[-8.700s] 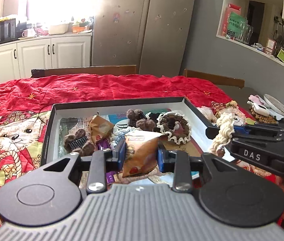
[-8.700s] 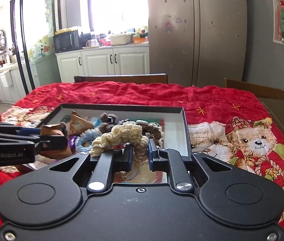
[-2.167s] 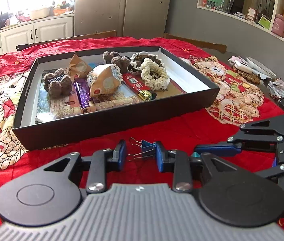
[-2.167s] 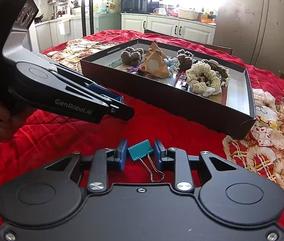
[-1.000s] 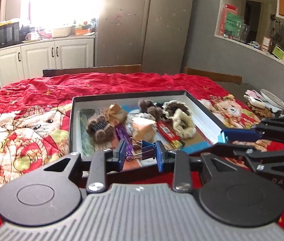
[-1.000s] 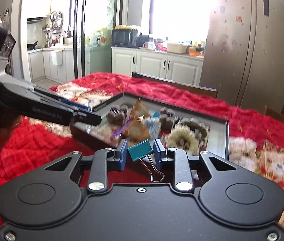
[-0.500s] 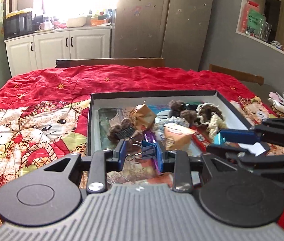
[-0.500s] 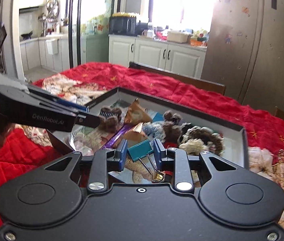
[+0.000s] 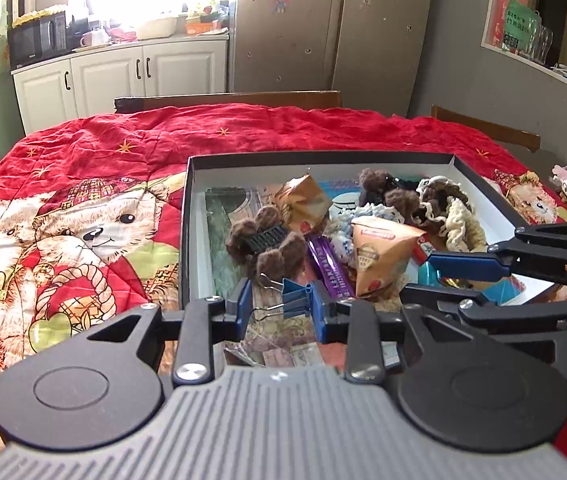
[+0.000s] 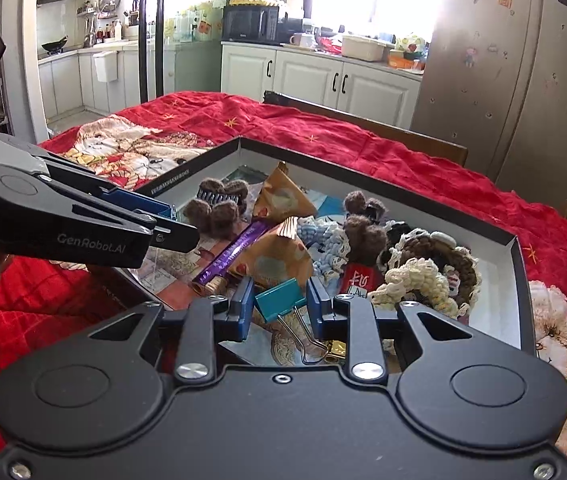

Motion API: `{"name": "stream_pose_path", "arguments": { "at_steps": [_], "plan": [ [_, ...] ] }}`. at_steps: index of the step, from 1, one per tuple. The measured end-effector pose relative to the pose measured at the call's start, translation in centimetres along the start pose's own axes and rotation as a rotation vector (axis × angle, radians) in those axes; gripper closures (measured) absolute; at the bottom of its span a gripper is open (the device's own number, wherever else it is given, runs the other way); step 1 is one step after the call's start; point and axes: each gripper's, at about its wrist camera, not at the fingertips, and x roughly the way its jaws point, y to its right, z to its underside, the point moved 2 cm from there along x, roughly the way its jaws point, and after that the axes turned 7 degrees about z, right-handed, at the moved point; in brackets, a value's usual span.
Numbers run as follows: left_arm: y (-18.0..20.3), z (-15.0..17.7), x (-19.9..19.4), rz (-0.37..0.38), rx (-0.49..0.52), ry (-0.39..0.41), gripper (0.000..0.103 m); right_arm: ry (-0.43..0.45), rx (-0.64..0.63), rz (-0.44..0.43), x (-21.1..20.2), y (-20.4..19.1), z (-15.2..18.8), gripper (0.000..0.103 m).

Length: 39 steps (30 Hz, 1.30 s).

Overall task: Organize objects
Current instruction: 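Open the left tool releasing the blue clip while the right tool releases the teal clip in the box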

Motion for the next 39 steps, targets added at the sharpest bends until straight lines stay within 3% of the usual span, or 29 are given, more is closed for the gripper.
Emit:
{"name": "stream_pose_path", "arguments": {
  "at_steps": [24, 31, 35, 39],
  "plan": [
    [0.1, 0.8, 1.2, -0.024, 0.023, -0.014, 0.066, -0.071, 0.043, -0.043, 1.5, 0.5, -0.1, 0.076],
    [0.2, 0.8, 1.2, -0.022, 0.020, -0.015, 0.059, -0.078, 0.047, -0.047, 1.6, 0.6, -0.1, 0.076],
    [0.3, 0.8, 1.1, -0.025, 0.016, -0.014, 0.049, -0.075, 0.046, -0.043, 1.5, 0.5, -0.1, 0.075],
    [0.3, 0.8, 0.9, -0.019, 0.007, -0.015, 0.042, -0.062, 0.046, -0.043, 1.2, 0.5, -0.2, 0.066]
  ]
}}
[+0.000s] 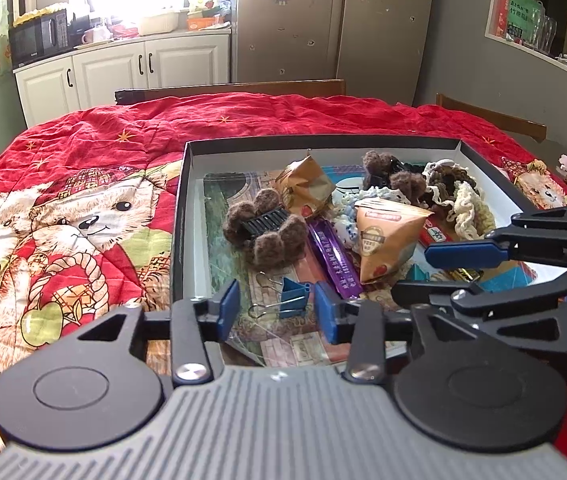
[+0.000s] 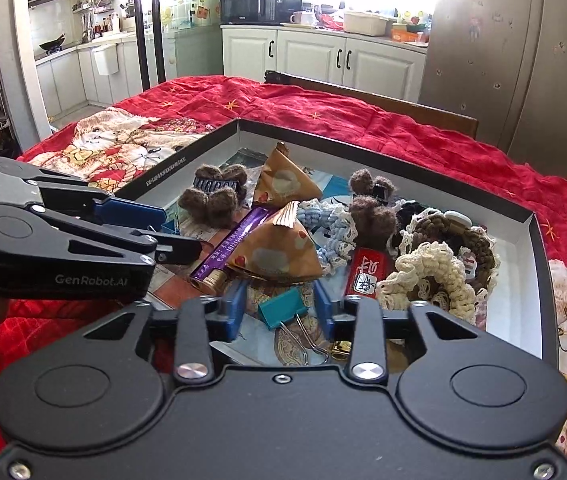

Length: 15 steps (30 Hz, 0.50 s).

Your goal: Organize objects

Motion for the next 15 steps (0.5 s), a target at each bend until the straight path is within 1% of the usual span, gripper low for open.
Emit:
{"name": "stream_pose_path", "arguments": {
  "at_steps": [7, 15],
  "plan": [
    [0.4, -0.3, -1.1, 0.002, -0.001, 0.018, 0.035, 0.039, 0.021, 0.009, -1.7, 0.5, -0.3, 0.066],
    [1.4, -0.8, -3.8, 0.010, 0.000, 0.070, 0.021, 0.083, 0.036, 0.033, -5.6, 1.1, -0.3, 0.063]
  ]
}}
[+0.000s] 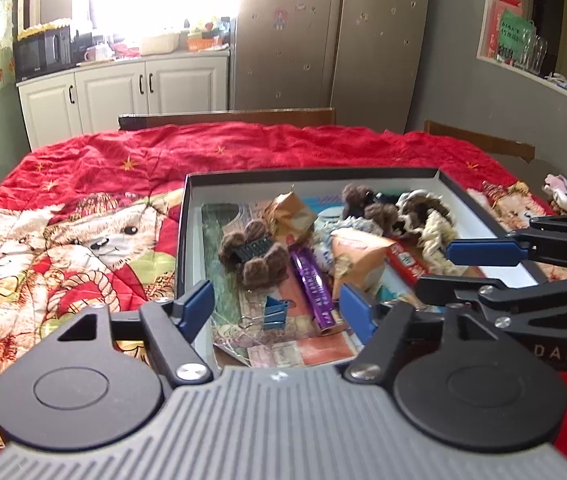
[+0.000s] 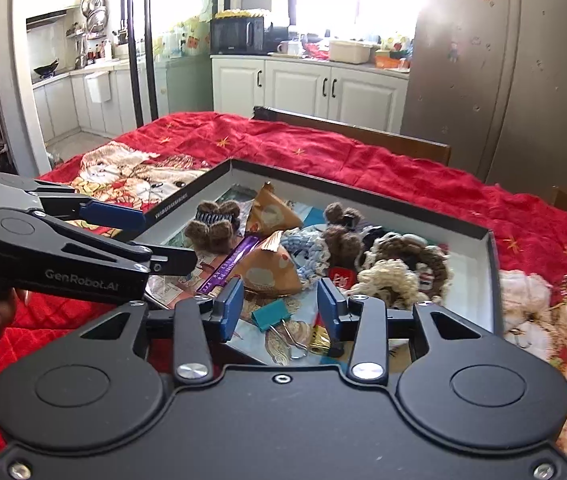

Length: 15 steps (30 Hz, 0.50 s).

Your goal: Organize objects

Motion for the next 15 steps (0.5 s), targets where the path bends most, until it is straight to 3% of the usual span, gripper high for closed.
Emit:
{"name": "stream_pose_path", "arguments": {
  "at_steps": [11, 15],
  "plan": [
    [1.2, -0.2, -5.2, -0.006, -0.032, 0.085, 0.001, 0.049, 0.070, 0.032, -6.4, 0.8, 0.6, 0.058],
    [1.9, 0.0, -7.1, -0.001, -0.035, 0.108, 0.000, 0.062, 0.067, 0.042, -8.7, 0.6, 1.2, 0.057]
  ]
}}
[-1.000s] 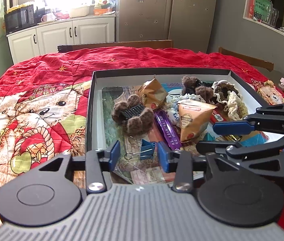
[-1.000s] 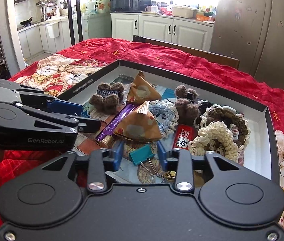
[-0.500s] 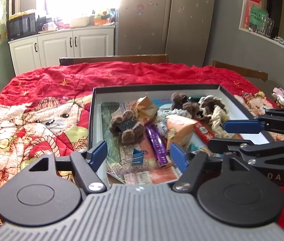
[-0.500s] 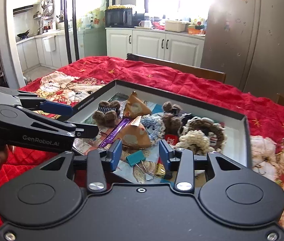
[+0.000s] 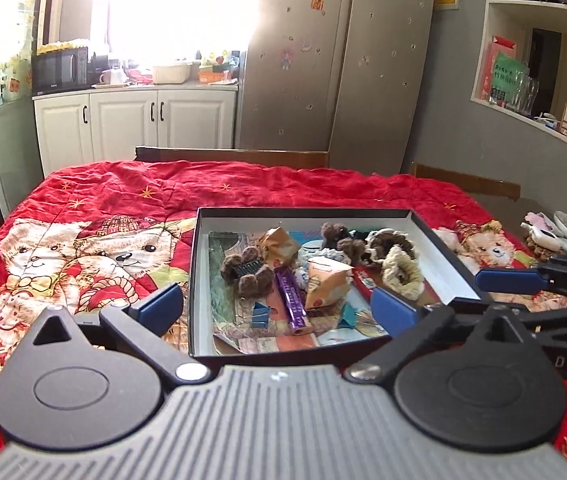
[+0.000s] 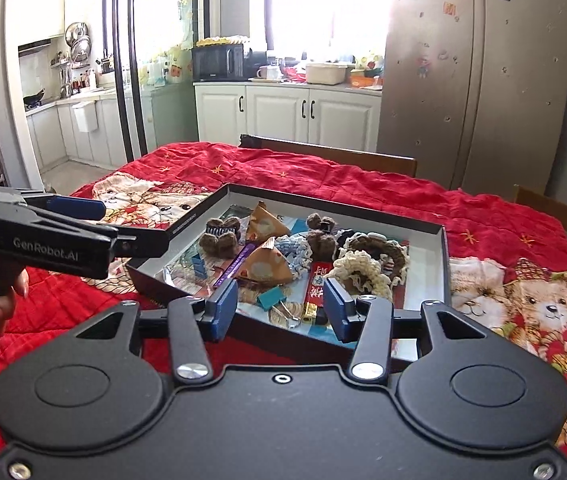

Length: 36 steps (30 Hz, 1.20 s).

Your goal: Organize objects

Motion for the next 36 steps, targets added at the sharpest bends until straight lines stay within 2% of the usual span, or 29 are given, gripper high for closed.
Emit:
{"name": "stream_pose_path", "arguments": {
  "at_steps": [10, 19, 26, 28, 30, 32, 36],
  "plan": [
    [1.3, 1.0, -3.4, -0.015, 0.006, 0.002, 0.000, 0.030, 0.045, 0.028, -5.3, 0.6, 1.6, 0.050],
    [2.3, 2.5, -6.0, -0.022, 0.008, -0.008, 0.000, 0.039, 0.091, 0.050, -8.0, 0.4, 3.6, 0.046],
    [2.7, 4.9, -7.0, -0.067, 0.000, -0.040, 0.000, 0.021, 0.166, 0.060, -9.5, 0.9, 6.1, 0.041],
    [2.8, 5.5, -7.2, -0.080, -0.012, -0.043, 0.000, 0.014, 0.158, 0.076, -9.8, 0.6, 6.9, 0.038],
    [2.9, 6.2, -7.3, -0.088, -0.024, -0.051, 0.000, 0.009, 0.149, 0.076, -10.2, 0.3, 7.6, 0.028],
    [3.1, 6.8, -7.3, -0.085, -0.031, -0.064, 0.000, 0.023, 0.138, 0.089, -10.6, -0.2, 8.2, 0.023],
    [3.6, 7.7, -7.4, -0.102, -0.024, -0.068, 0.000, 0.042, 0.087, 0.125, -11.1, -1.6, 8.9, 0.022]
  ]
}}
